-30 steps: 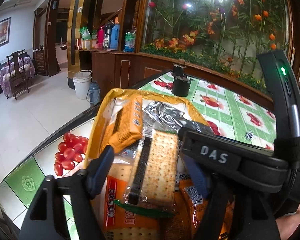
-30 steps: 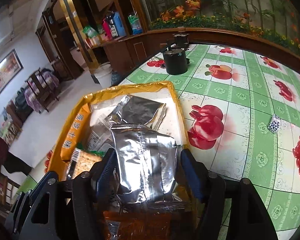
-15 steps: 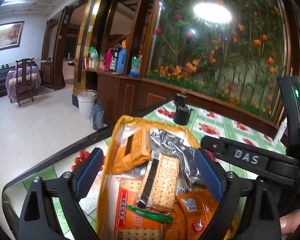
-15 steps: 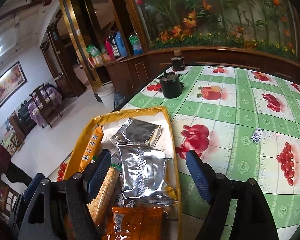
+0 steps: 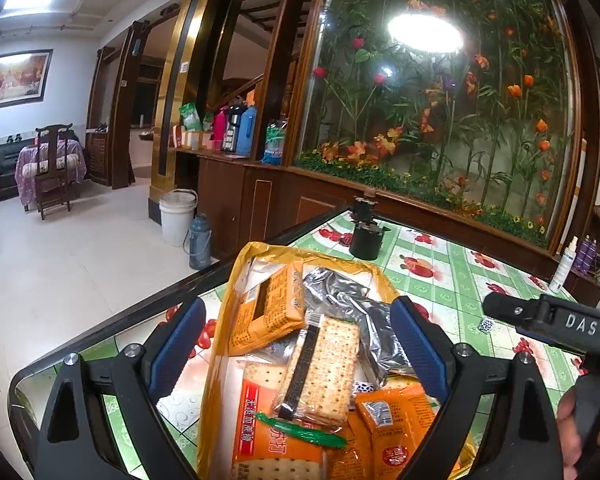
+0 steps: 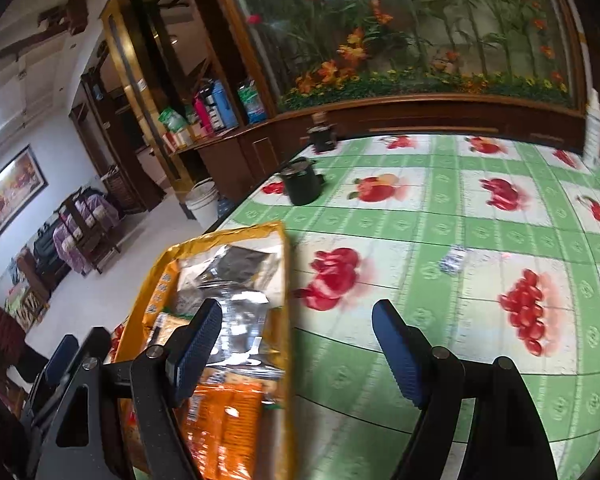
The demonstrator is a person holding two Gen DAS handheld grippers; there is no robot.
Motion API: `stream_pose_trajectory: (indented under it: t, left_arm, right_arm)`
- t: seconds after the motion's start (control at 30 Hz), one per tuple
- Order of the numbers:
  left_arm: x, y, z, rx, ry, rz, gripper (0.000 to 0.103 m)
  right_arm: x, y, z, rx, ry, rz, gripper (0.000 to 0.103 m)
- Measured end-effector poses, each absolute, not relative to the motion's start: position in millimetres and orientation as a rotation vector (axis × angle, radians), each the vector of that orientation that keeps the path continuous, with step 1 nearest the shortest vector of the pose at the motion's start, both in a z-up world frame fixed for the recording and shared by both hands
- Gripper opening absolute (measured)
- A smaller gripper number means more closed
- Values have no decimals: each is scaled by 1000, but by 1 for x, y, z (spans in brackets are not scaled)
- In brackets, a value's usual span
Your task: Organize snacks
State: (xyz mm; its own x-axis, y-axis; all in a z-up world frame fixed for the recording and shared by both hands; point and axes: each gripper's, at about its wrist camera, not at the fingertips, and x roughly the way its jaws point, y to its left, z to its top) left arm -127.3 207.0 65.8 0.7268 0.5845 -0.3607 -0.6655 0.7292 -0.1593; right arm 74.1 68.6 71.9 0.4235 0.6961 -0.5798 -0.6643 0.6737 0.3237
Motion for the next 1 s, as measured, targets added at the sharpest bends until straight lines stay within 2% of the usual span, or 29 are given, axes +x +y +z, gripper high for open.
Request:
stream_pose_trajectory:
  t: [0.33, 0.6, 1.0]
  left_arm:
    - [-124, 171, 68, -229, 317, 585, 94]
    - [-108, 117, 69, -65, 352, 444, 95]
    - [-82, 95, 63, -64, 440, 330, 95]
  right_arm:
    - [97, 25, 67, 102, 783, 803, 82]
    - [106, 5, 62, 123, 815, 790, 82]
    - [129, -31, 57, 167, 860, 754, 82]
